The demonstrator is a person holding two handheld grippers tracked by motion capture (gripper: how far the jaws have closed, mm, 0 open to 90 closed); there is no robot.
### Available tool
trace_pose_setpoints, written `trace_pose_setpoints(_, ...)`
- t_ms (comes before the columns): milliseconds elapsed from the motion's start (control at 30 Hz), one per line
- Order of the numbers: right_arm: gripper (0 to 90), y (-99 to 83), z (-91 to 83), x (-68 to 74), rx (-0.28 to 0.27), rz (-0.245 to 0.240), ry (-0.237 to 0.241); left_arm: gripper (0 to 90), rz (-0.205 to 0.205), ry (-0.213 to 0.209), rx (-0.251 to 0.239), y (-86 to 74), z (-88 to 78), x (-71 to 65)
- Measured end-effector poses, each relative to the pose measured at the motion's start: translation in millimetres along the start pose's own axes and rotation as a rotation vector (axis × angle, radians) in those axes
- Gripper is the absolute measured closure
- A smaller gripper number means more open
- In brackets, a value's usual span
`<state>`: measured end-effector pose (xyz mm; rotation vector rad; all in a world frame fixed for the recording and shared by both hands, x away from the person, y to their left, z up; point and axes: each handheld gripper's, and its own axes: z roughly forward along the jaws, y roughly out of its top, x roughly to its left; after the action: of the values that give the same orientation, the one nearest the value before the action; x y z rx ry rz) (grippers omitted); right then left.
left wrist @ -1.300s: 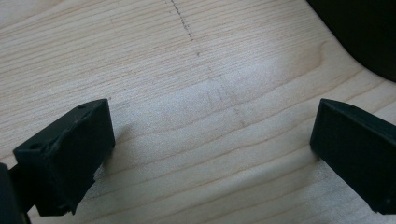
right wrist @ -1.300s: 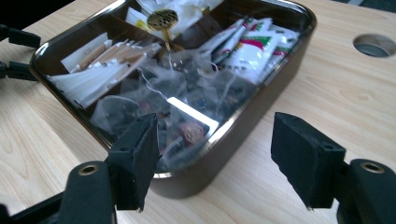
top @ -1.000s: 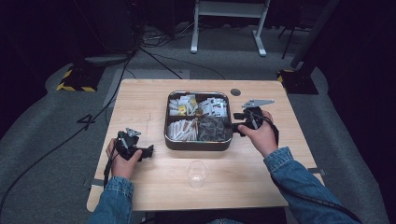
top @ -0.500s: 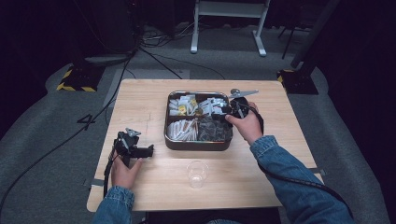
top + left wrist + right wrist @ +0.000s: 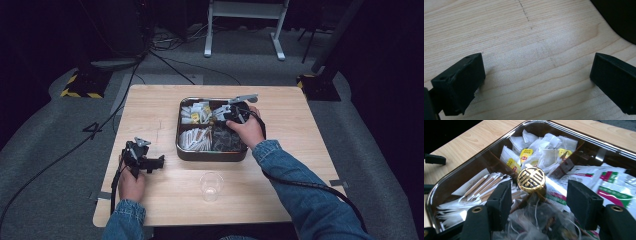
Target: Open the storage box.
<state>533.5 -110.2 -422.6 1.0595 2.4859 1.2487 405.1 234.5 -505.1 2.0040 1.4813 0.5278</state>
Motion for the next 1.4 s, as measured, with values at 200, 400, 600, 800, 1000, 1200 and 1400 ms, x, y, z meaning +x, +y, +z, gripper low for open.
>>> trace_pose_setpoints(200, 41.2, 2.2, 19.7, 5.8, 0.02, 0.004, -0.008, 0.2, 0.0, 0.0, 0.0, 0.0, 0.0, 0.1)
trace_pose_setpoints(400, 41.7, 3.1, 31.6, 9.4, 0.035, -0.07, -0.093, 0.2, 0.0, 0.0, 0.0, 0.0, 0.0, 0.0)
trace_pose_setpoints(600, 58.0, 4.5, 35.9, 15.6, 0.035, -0.139, -0.089, 0.1, -0.001, 0.002, 0.0, 0.1, 0.0, -0.3)
trace_pose_setpoints(800, 58.5, 1.7, 36.5, 15.8, 0.011, -0.126, -0.088, 0.1, -0.001, 0.002, -0.001, 0.1, 0.1, -0.2)
trace_pose_setpoints(1000, 58.6, 1.3, 36.6, 15.5, 0.008, -0.129, -0.086, 0.2, -0.001, 0.002, 0.001, 0.1, 0.0, -0.2)
trace_pose_setpoints(1200, 58.7, 1.4, 36.5, 15.6, 0.007, -0.121, -0.086, 0.1, -0.001, 0.002, 0.001, 0.2, 0.0, -0.2)
trace_pose_setpoints(1400, 58.8, 1.9, 35.9, 15.3, 0.004, -0.093, -0.083, 0.1, 0.0, 0.002, 0.0, 0.3, 0.1, -0.1)
